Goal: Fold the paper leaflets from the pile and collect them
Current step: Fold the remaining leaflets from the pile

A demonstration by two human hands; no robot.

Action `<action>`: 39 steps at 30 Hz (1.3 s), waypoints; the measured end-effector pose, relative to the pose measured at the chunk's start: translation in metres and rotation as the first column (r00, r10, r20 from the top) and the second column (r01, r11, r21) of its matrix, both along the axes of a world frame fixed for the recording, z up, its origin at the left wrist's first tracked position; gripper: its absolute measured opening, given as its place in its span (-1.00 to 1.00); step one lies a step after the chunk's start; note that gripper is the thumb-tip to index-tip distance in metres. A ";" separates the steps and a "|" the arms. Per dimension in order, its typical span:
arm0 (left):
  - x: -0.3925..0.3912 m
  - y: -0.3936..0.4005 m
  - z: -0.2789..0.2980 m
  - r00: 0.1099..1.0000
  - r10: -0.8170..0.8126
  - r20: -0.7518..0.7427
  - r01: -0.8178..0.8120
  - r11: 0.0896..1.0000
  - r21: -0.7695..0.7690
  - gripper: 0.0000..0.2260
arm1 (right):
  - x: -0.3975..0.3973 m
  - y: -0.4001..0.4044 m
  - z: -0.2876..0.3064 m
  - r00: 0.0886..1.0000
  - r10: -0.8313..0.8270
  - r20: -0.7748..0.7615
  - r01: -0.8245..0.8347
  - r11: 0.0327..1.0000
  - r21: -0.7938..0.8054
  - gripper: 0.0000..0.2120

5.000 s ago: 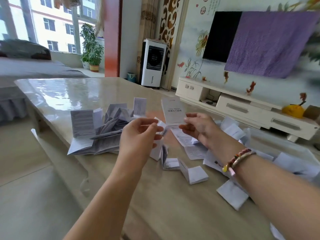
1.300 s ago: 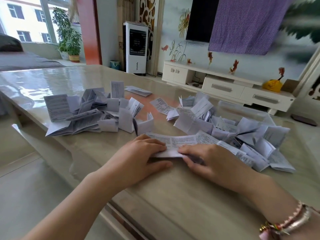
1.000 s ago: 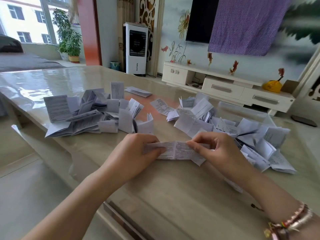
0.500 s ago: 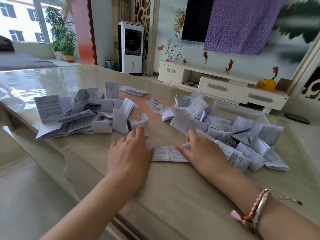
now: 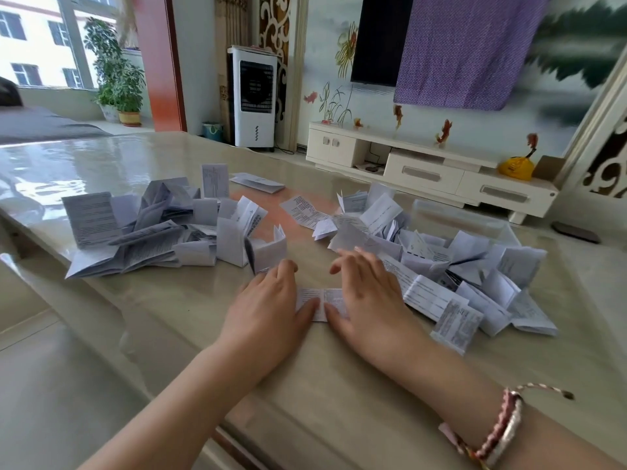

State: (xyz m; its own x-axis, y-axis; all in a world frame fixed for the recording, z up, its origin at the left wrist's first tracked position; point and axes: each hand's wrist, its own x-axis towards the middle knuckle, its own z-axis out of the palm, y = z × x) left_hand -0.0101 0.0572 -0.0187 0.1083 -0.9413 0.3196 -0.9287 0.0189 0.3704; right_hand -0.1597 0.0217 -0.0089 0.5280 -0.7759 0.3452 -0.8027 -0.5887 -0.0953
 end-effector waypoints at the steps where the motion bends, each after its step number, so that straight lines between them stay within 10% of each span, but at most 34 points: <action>1: 0.000 0.001 -0.001 1.000 -0.003 0.022 0.002 1.000 0.018 -0.57 | -0.005 -0.001 0.000 1.000 -0.020 -0.024 0.020 1.000 0.015 -0.65; 10: 0.017 0.010 -0.003 0.994 0.062 0.090 -0.066 0.997 0.046 -0.67 | -0.032 -0.002 0.005 0.992 -0.119 -0.049 0.122 0.990 0.065 -0.54; 21: 0.023 0.011 0.003 0.995 -0.087 -0.047 0.081 0.990 -0.117 -0.71 | -0.044 -0.007 0.011 0.948 0.301 0.105 -0.318 0.917 0.241 -0.71; 33: 0.019 0.004 0.001 0.949 -0.313 0.039 0.310 0.903 -0.297 -0.82 | -0.044 -0.006 0.017 0.947 0.321 -0.013 -0.321 0.946 -0.033 -0.63; 39: 0.017 0.004 0.002 0.900 -0.385 -0.206 0.335 0.912 -0.238 -0.84 | -0.045 -0.004 0.022 0.883 0.233 0.407 -0.293 0.951 0.092 -0.79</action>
